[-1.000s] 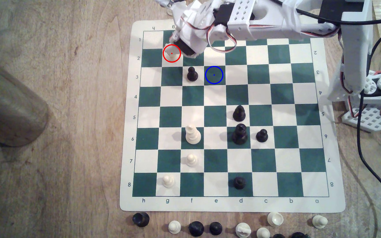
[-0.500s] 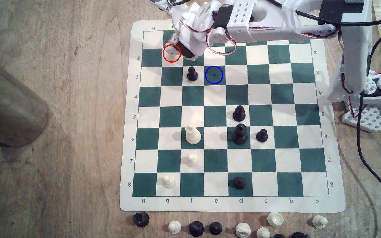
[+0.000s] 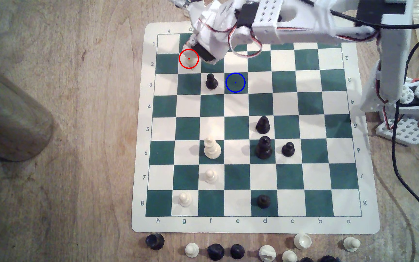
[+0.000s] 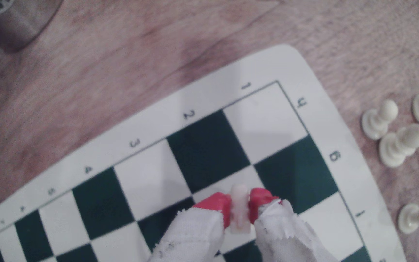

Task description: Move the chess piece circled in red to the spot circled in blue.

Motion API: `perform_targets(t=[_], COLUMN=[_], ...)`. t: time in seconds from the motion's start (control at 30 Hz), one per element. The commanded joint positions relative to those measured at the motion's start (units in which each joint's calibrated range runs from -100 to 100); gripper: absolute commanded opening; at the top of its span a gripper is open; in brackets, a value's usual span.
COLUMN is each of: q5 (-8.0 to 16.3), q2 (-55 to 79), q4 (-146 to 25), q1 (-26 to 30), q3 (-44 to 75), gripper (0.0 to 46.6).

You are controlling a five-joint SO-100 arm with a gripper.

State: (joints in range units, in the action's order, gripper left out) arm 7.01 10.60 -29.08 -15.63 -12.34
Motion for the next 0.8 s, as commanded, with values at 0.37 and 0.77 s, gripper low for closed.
perform_targets(t=[0.37,0.77], q5=[-0.68,-1.22], q2=[-34.28,-47.53], q4=[-5.23,0.09], q1=[2.22,3.94], q3=[-14.59,-39.16], gripper=[0.4,0.4])
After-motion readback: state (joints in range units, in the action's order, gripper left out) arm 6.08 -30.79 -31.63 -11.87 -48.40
